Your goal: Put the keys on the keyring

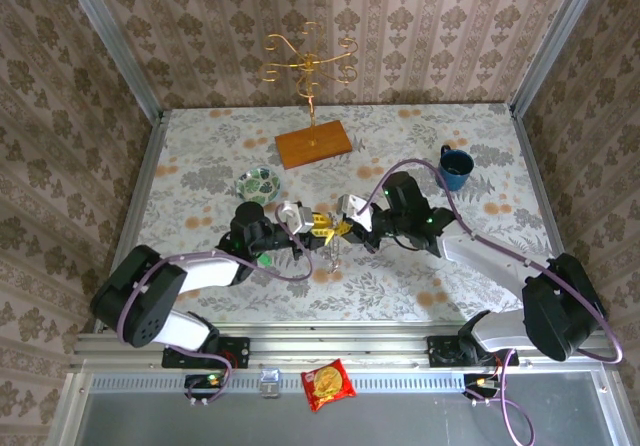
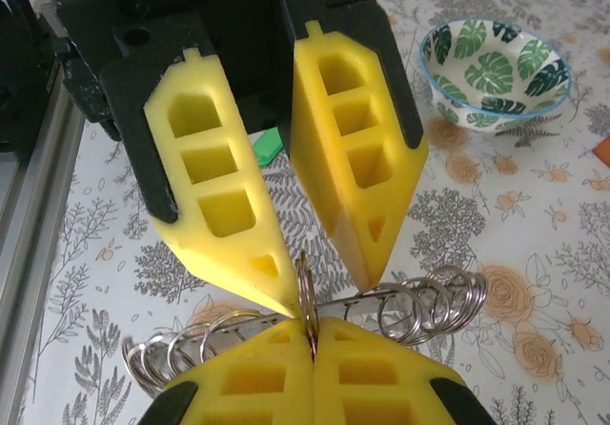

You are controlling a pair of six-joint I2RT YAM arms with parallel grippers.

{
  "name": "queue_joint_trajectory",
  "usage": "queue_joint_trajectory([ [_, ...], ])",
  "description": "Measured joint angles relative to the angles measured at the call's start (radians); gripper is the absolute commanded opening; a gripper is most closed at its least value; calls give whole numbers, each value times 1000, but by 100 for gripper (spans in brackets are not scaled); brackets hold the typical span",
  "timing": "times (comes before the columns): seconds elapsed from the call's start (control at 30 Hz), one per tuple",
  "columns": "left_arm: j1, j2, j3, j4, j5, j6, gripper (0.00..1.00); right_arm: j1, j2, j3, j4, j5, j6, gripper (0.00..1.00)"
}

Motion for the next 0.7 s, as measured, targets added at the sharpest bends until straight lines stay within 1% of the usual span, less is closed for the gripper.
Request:
queue_joint_trajectory([
  [0.1, -9, -39, 37, -138, -18, 81, 18, 10, 17, 53, -81, 27, -40, 0],
  [0.17, -14, -51, 60, -214, -26, 128, 17, 18, 29, 83, -129, 53, -64, 0],
  [0.23, -18, -58, 84, -293, -30, 175, 12, 26, 35, 100, -165, 77, -79, 0],
  [0.3, -25, -61, 108, -372, -29, 229, 2, 34, 39, 112, -197, 97, -90, 0],
  [0.33, -28, -64, 116, -400, -30, 249, 0, 35, 40, 116, -207, 104, -92, 0],
  [0.37, -29, -66, 125, -426, -32, 265, 0, 35, 41, 117, -212, 105, -92, 6],
  [0.4, -29, -69, 130, -446, -33, 277, 0, 36, 41, 117, -213, 108, -92, 16],
  [0.47, -32, -78, 132, -468, -39, 294, 0, 35, 41, 117, -208, 105, -87, 25],
  [0.57, -33, -82, 126, -467, -47, 298, 0, 29, 26, 105, -181, 99, -61, 27],
  [0.7, -34, -84, 95, -427, -44, 292, 0, 24, -6, 51, -128, 96, -23, 25],
])
